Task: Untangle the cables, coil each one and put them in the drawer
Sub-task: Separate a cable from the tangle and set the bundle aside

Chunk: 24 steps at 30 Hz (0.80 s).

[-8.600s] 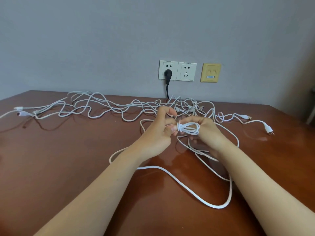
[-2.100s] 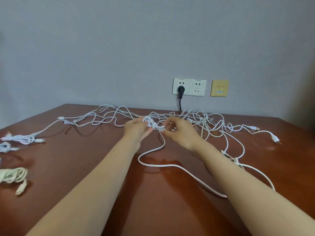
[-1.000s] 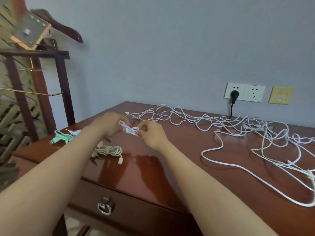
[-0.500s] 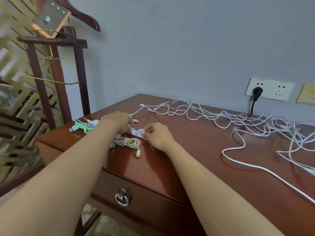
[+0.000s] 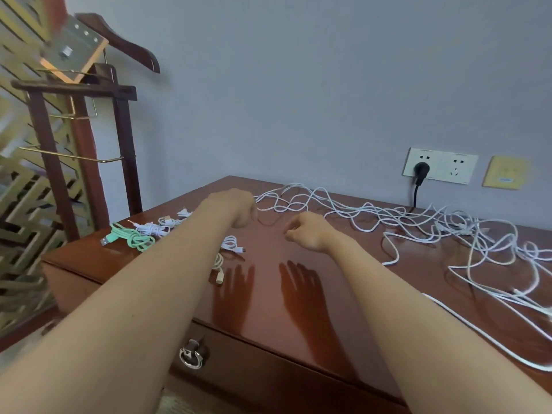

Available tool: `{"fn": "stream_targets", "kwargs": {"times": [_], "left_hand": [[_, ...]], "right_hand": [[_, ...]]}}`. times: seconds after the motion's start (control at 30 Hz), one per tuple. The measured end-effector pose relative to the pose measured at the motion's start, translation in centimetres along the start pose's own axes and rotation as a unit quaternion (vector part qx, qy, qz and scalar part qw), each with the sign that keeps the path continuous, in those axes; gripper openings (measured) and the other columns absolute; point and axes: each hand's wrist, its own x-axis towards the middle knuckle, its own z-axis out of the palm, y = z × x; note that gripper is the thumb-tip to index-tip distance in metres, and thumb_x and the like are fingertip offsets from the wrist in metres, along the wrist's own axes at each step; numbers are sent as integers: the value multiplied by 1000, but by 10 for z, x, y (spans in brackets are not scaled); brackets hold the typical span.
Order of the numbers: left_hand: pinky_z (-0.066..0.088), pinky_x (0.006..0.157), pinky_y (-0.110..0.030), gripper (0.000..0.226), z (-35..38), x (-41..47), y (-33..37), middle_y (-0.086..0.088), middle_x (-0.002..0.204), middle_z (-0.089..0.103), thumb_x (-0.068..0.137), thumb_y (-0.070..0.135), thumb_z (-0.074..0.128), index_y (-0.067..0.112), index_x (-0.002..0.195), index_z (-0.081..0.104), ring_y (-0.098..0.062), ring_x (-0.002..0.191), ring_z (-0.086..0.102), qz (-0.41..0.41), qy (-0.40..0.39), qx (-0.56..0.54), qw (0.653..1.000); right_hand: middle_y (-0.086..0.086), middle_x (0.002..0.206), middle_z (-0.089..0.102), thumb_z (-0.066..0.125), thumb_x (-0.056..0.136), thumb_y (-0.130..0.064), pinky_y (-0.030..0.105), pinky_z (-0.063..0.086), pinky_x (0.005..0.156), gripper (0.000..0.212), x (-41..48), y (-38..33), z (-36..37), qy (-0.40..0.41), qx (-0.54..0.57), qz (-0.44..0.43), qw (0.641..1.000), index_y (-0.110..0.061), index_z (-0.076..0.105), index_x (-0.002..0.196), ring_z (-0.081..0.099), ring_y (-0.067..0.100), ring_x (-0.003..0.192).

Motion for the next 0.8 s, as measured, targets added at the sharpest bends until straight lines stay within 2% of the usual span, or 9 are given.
{"fn": "stream_targets", "kwargs": {"times": [0.07,0.27,0.37,0.47,0.57,0.63,0.73,0.8], "left_hand": [[45,94,-35,37,-5,-1,18,-5,130,53,89,7,45,28,114,63,-27,115,53,18,-2,-10,1000],[42,99,-34,36,-11,-3,73,-4,133,52,91,8,45,27,113,65,-24,120,50,83,-10,-35,996],[42,96,-30,38,-8,-4,102,-3,130,56,88,3,46,24,114,65,-21,119,52,122,-28,-45,991],[41,92,-24,37,-3,-7,129,-3,126,59,87,4,51,23,115,65,-19,117,53,157,-50,-47,985],[39,83,-20,36,2,-12,154,-5,123,59,87,4,52,22,116,65,-19,113,54,187,-69,-49,979],[38,82,-20,36,2,-15,170,-5,121,60,87,4,52,23,115,65,-18,111,55,207,-76,-52,974],[38,83,-20,33,3,-19,195,-4,118,60,88,6,54,21,115,65,-19,112,55,236,-89,-56,966],[38,82,-19,30,4,-23,212,-3,109,61,87,10,60,19,115,66,-18,109,56,268,-101,-66,956]], "right_hand": [[14,112,66,55,86,-13,33,44,95,24,-7,11,-17,6,-7,9,1000,-4,69,103,57,26,110],[15,111,67,56,87,-13,29,43,91,24,-36,47,-55,22,-17,45,999,-2,70,104,57,25,109],[12,110,67,56,88,-14,26,41,88,24,-55,65,-70,26,-30,67,997,-4,70,106,58,23,105],[13,98,65,55,87,-11,26,42,76,23,-74,86,-81,27,-25,95,995,-1,69,103,56,22,92],[16,110,66,53,87,-8,27,45,79,23,-91,107,-89,36,-23,120,992,1,69,101,58,29,105],[15,110,66,53,87,-7,24,43,78,22,-103,119,-95,38,-30,140,989,-2,70,101,59,27,104],[12,97,67,50,87,-4,23,45,75,24,-121,136,-106,45,-16,163,985,-5,70,101,59,23,90],[3,74,64,45,87,1,15,46,58,26,-132,146,-116,52,3,181,982,-8,70,91,57,16,71]]}}
